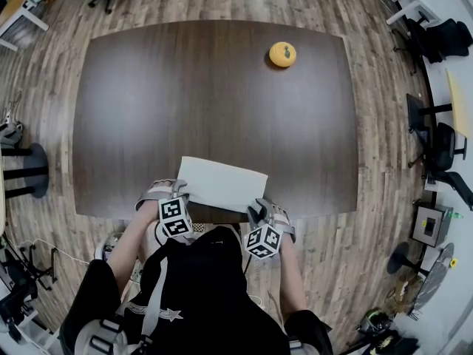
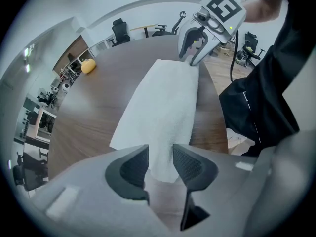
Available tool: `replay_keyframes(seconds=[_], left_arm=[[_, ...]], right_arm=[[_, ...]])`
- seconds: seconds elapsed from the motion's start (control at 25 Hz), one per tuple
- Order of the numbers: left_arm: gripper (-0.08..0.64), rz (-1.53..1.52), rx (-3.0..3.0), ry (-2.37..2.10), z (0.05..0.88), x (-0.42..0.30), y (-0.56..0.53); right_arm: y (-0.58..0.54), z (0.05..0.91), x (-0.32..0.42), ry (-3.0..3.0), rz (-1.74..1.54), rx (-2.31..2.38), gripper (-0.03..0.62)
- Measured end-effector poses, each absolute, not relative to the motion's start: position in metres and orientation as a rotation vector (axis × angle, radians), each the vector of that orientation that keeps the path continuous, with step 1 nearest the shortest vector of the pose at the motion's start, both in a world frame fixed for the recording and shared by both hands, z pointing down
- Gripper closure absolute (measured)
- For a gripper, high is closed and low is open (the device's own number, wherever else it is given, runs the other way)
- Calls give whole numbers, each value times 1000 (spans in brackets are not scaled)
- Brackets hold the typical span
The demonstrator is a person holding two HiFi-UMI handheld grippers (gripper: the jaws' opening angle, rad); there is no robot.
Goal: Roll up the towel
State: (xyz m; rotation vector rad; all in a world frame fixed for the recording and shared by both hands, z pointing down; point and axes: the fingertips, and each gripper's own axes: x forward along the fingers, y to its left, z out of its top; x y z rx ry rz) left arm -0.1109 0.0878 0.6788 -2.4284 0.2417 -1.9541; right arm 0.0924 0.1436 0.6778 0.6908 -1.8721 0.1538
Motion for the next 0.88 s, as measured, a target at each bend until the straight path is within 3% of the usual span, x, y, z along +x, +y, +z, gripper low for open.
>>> replay_keyframes(seconds=[0.88], left_arm=[[391, -1905, -2441, 216, 665, -116, 132]], right_arm=[[189, 667, 72, -1885, 152, 688, 428]])
